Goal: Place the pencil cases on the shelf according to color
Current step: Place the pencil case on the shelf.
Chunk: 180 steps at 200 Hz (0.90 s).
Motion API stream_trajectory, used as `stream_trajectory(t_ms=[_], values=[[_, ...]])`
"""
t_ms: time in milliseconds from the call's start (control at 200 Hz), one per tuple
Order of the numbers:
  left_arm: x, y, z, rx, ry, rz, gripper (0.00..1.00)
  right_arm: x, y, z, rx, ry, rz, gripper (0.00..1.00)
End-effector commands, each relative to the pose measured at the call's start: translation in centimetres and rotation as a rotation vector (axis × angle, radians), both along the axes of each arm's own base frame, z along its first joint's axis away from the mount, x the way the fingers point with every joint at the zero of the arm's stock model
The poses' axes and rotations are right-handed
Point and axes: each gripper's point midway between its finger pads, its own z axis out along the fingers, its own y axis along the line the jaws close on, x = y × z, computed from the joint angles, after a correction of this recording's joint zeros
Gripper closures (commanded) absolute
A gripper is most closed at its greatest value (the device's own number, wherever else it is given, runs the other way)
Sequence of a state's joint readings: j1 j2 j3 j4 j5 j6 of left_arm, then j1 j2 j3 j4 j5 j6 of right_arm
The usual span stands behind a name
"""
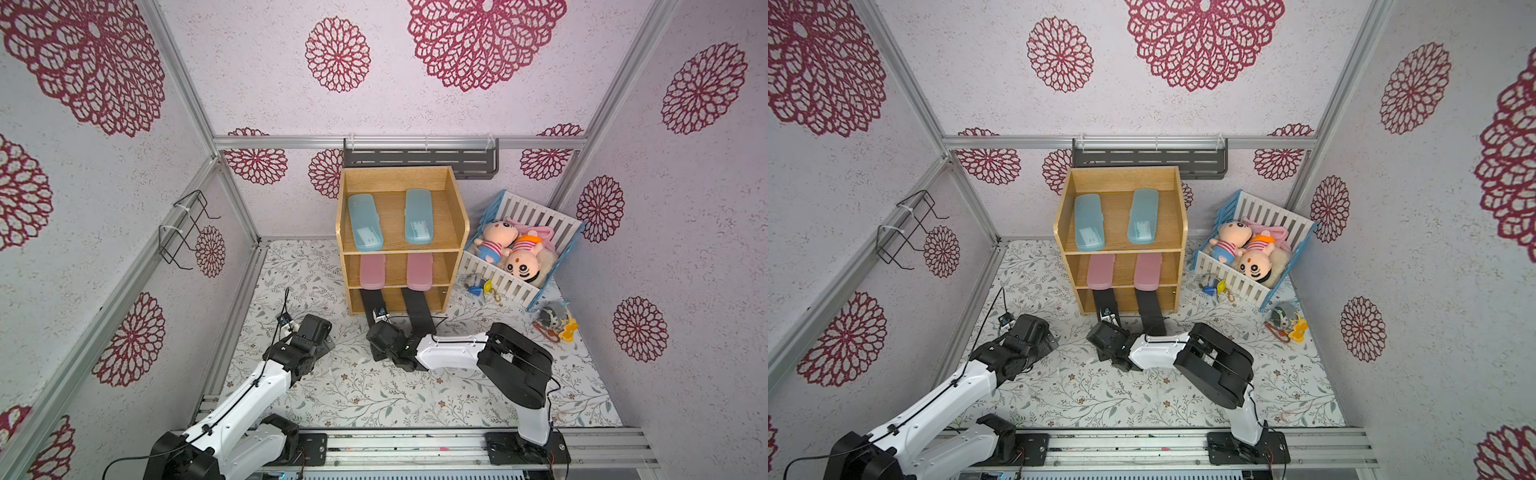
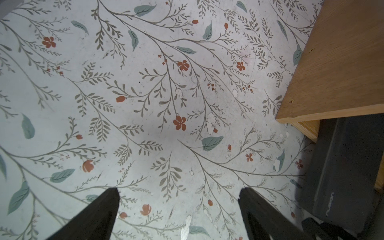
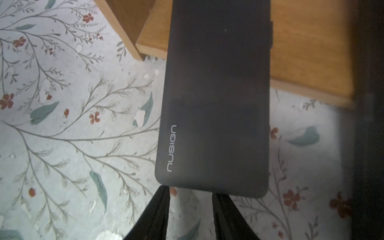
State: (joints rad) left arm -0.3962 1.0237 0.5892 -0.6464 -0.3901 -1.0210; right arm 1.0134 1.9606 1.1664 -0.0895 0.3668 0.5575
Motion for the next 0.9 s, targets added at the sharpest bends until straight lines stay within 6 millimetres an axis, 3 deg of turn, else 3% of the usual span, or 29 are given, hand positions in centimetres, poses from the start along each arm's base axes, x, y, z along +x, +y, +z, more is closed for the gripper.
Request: stream_trajectory(t_ms=[0, 380, 565, 735, 896], values=[[0.3, 0.1, -0.1, -0.003, -0.006, 0.005, 0.03, 2.0, 0.7, 1.4, -0.004, -0.06, 0.004, 0.6], [0.1, 0.3, 0.3, 0.005, -0.01, 0.006, 0.03, 3.5, 3.1, 2.9, 0.072, -0.093, 0.018, 0.58], [-0.1, 0.5, 0.4, 0.013, -0.008, 0.01, 0.03, 2.6, 2.4, 4.7, 0.105, -0.115, 0.021, 0.58], [-0.2, 0.7, 0.9, 0.025, -0.025, 0.005, 0.03, -0.4, -0.7, 6.7, 0.092, -0.118, 0.018, 0.57], [0.2, 0.9, 1.5, 0.044, -0.047, -0.01, 0.03, -3.6, -6.6, 6.4, 0.06, -0.087, -0.041, 0.57]])
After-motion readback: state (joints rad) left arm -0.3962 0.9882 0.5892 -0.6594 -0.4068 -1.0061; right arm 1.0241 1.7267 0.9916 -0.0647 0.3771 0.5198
